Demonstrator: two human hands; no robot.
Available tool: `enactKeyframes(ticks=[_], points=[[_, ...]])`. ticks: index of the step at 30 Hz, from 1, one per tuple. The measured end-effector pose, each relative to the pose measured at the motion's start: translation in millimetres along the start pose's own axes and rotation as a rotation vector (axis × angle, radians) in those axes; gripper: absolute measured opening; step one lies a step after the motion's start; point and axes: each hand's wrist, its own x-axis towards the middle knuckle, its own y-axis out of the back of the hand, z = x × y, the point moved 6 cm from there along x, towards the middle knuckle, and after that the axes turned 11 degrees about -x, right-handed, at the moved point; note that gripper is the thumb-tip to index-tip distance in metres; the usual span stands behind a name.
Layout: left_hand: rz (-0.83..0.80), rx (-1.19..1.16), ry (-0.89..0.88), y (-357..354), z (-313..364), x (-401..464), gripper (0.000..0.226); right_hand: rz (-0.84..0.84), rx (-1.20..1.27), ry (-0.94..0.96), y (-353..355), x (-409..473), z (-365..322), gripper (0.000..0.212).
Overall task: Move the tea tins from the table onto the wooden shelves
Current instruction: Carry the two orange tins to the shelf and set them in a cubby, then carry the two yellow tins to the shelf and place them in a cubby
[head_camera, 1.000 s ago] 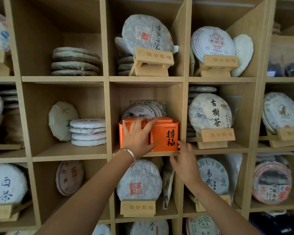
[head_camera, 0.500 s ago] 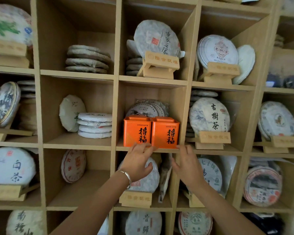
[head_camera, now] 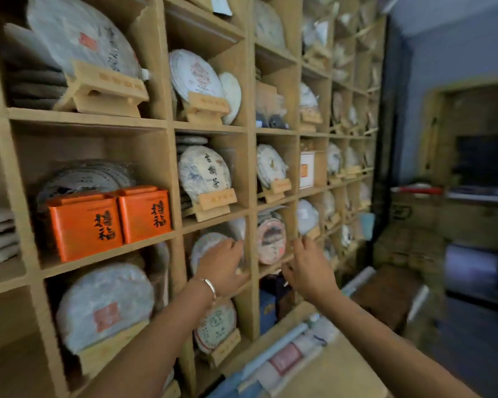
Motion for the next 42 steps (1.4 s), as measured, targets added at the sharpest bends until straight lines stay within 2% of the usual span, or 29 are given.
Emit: enactKeyframes(ticks=[4,10,17,23,27,33,38,42], points=[[-0.1,-0.121,-0.206,-51.3,104.2,13.9,0.048,-0.027,-0.119,-0.239,43.4,-80.5,97.9,0.035],[-0.139,-0.321,-0.556,-97.3,297.5,1.7,0.049,-0.053,-0.453,-0.572,147.7,-217.6,208.2,0.038],[-0.233,-0.516,-0.897,-117.3,506.1,-65.3,0.051,-0.104,-0.699,-0.876,274.4,-387.9,276.1,0.037],[-0.327,-0.569,-1.062,-129.0,632.7,-136.5,0.049,-0.158,-0.765,-1.053,344.5,-501.2,310.7,0.037],[-0.406,-0.564,-1.1,-145.4,688.3,-167.3,0.049,-0.24,-0.756,-1.109,361.2,-550.2,335.3,0.041],[-0.526,-0.496,-1.02,-193.2,744.3,-190.0,0.049,-0.326,-0.683,-1.057,358.2,-593.4,389.8,0.044],[-0.632,-0.428,-0.923,-246.8,767.7,-198.7,0.058,-0.403,-0.537,-1.001,329.0,-619.8,434.8,0.046],[-0.699,-0.41,-0.872,-287.7,781.0,-202.2,0.055,-0.459,-0.464,-0.959,297.7,-636.4,471.7,0.04]])
